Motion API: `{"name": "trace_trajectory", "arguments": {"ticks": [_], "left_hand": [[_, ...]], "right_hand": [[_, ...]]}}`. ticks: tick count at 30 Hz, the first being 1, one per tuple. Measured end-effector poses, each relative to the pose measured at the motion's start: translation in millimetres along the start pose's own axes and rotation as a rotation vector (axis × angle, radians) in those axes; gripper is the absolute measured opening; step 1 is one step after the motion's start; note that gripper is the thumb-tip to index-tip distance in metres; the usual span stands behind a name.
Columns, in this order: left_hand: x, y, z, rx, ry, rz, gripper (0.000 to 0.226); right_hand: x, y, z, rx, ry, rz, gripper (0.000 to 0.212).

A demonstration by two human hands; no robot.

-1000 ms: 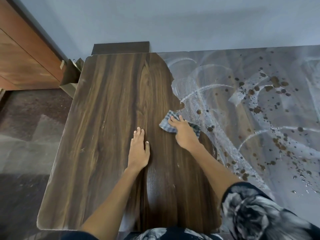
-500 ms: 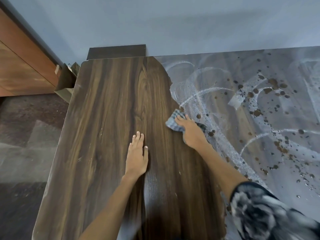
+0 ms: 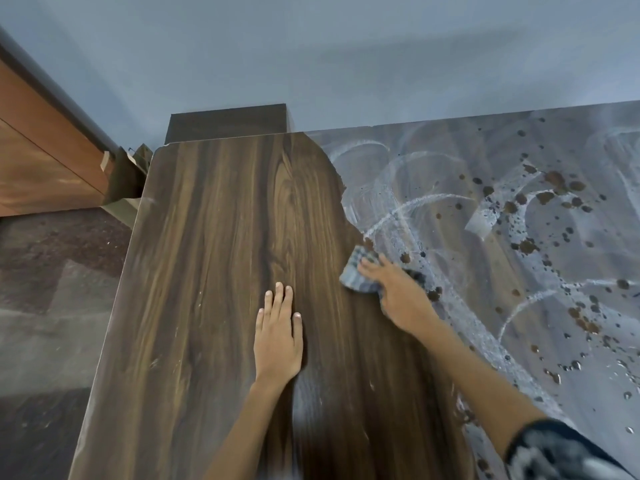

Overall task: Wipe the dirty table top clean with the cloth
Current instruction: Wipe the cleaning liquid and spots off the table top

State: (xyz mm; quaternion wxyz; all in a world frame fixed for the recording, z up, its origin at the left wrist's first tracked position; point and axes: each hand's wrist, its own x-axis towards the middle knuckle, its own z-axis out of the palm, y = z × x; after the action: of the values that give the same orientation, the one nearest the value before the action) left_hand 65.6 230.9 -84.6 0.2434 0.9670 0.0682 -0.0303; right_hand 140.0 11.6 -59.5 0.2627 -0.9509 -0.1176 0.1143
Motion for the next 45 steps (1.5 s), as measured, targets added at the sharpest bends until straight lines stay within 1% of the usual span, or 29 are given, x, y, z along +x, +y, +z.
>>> {"name": "trace_trajectory", "arguments": {"ticks": [3,5,7,8,10,12,14,17,19,20,22,23,26,27,28,30,33,35,36,38,39,43,45], "left_hand": [[4.4,3.5,1.7,0.046,0.001,-0.023,0.064],[7.5,5.9,3.1,0.062,-0.005,-0.038,0.068],[10.4,8.5,2.6,0.072,-0.018,-0.048,0.067],[12.9,8.9,2.2,0.075,-0.028,-0.049,0.067],[18.4,8.5,0.7,0.076,-0.041,-0.043,0.064],[23.7,7.4,-0.9,0.079,-0.052,-0.038,0.060],[28.8,6.3,-1.6,0.081,-0.059,-0.033,0.057],[36.7,6.7,-3.0,0.072,-0.054,-0.028,0.055],[42.7,9.1,-3.8,0.067,-0.061,-0.039,0.048],[46.1,10.8,-4.3,0.069,-0.065,-0.047,0.046],[52.4,14.6,-5.3,0.070,-0.067,-0.058,0.047],[55.7,16.5,-5.5,0.067,-0.067,-0.063,0.047],[65.0,18.7,-5.3,0.059,-0.070,-0.070,0.047],[67.8,18.1,-5.1,0.064,-0.066,-0.064,0.047],[71.3,17.2,-4.6,0.072,-0.060,-0.055,0.046],[77.2,16.7,-3.5,0.091,-0.044,-0.040,0.049],[86.2,17.3,-1.2,0.136,-0.025,-0.032,0.063],[93.0,20.0,0.1,0.161,-0.023,-0.038,0.063],[97.3,22.0,-0.2,0.164,-0.027,-0.042,0.059],[108.4,25.6,-1.1,0.154,-0.043,-0.050,0.048],[115.2,27.4,-1.7,0.144,-0.050,-0.050,0.046],[149.5,29.7,-7.4,0.125,-0.058,-0.022,0.047],[166.6,27.9,-9.0,0.132,-0.061,-0.009,0.047]], "right_hand": [[58.9,-14.5,-3.6,0.006,0.058,0.098,0.063],[78.7,-34.0,0.5,0.016,0.053,0.106,0.066],[69.4,-48.9,10.4,0.028,-0.009,0.045,0.073],[56.5,-50.6,16.4,0.024,-0.049,-0.023,0.076],[24.8,-44.8,23.3,0.015,-0.134,-0.168,0.075],[3.9,-30.0,20.0,-0.004,-0.166,-0.211,0.069],[10.4,-14.5,10.6,0.027,-0.105,-0.120,0.069],[60.3,-3.7,-3.8,0.040,0.064,0.039,0.061],[102.3,-10.0,-11.9,0.033,0.099,0.126,0.058],[119.6,-16.9,-13.0,0.033,0.098,0.137,0.059],[134.4,-31.7,-9.2,0.000,0.080,0.095,0.065],[131.3,-36.6,-4.4,-0.018,0.051,0.042,0.068],[89.6,-36.0,4.9,-0.070,-0.067,-0.195,0.067],[72.9,-30.6,4.2,-0.070,-0.095,-0.241,0.066],[60.5,-23.8,0.5,-0.051,-0.095,-0.248,0.065],[58.1,-7.3,-10.1,0.010,-0.016,-0.164,0.061],[101.8,5.9,-23.3,0.005,0.113,0.016,0.058],[144.0,4.3,-27.3,-0.031,0.136,0.084,0.058],[162.4,0.0,-25.8,-0.046,0.132,0.095,0.058],[183.0,-11.0,-16.4,-0.061,0.122,0.062,0.059],[183.5,-15.7,-10.5,-0.059,0.105,0.025,0.061],[134.4,-16.0,-3.3,-0.062,-0.035,-0.187,0.062],[115.1,-4.3,-16.8,-0.025,-0.004,-0.211,0.060]]}}
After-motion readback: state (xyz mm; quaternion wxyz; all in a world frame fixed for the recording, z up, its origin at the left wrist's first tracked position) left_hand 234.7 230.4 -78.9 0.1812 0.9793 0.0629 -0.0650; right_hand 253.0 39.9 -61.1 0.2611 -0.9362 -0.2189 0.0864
